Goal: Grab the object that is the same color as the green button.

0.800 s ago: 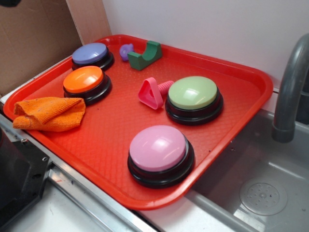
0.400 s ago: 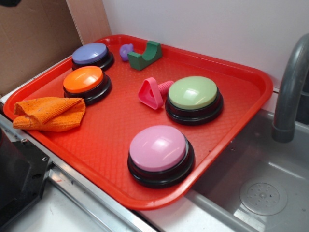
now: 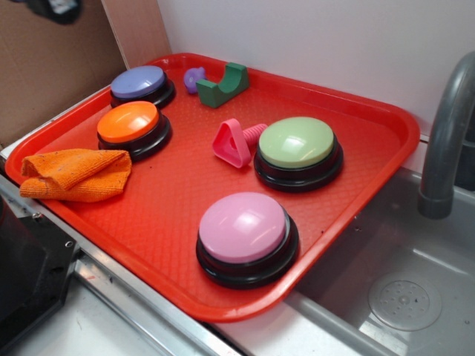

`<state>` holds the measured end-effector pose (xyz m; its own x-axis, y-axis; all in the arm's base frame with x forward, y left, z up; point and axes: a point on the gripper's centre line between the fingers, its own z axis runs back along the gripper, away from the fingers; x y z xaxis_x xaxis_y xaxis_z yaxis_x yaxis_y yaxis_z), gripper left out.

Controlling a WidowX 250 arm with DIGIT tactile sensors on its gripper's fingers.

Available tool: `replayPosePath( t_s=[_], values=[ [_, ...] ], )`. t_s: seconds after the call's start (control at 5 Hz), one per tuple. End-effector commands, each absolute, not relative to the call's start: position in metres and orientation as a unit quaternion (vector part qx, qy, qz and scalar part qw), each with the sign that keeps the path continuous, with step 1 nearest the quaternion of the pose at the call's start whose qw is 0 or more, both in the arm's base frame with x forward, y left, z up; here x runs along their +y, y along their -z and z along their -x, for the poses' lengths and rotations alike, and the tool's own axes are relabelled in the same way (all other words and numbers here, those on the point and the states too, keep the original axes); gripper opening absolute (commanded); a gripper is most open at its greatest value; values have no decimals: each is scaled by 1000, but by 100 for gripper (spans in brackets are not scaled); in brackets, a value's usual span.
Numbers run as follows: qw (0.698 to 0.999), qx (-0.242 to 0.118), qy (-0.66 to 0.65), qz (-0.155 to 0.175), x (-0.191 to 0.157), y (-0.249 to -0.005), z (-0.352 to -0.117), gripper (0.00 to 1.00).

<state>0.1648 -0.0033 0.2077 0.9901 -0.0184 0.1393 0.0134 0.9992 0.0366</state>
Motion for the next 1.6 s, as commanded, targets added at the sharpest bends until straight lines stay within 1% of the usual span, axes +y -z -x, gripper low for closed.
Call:
replayPosePath(
  t_s=[0.0,0.2,0.4,0.6,0.8,1.0,1.2,1.4],
  values=[
    [990,-131,-27,-42,28,-175,-230,100],
    [990,-138,-31,-27,46,-149,-262,100],
    [989,-138,-46,-35,60,-120,-293,100],
    [987,-136,-67,-47,71,-99,-312,100],
    [988,-132,-62,-45,75,-83,-330,100],
    [989,-125,-67,-44,79,-73,-337,100],
    [992,-109,-54,-38,75,-57,-340,100],
    [993,-99,-46,-37,65,-51,-338,100]
  ],
)
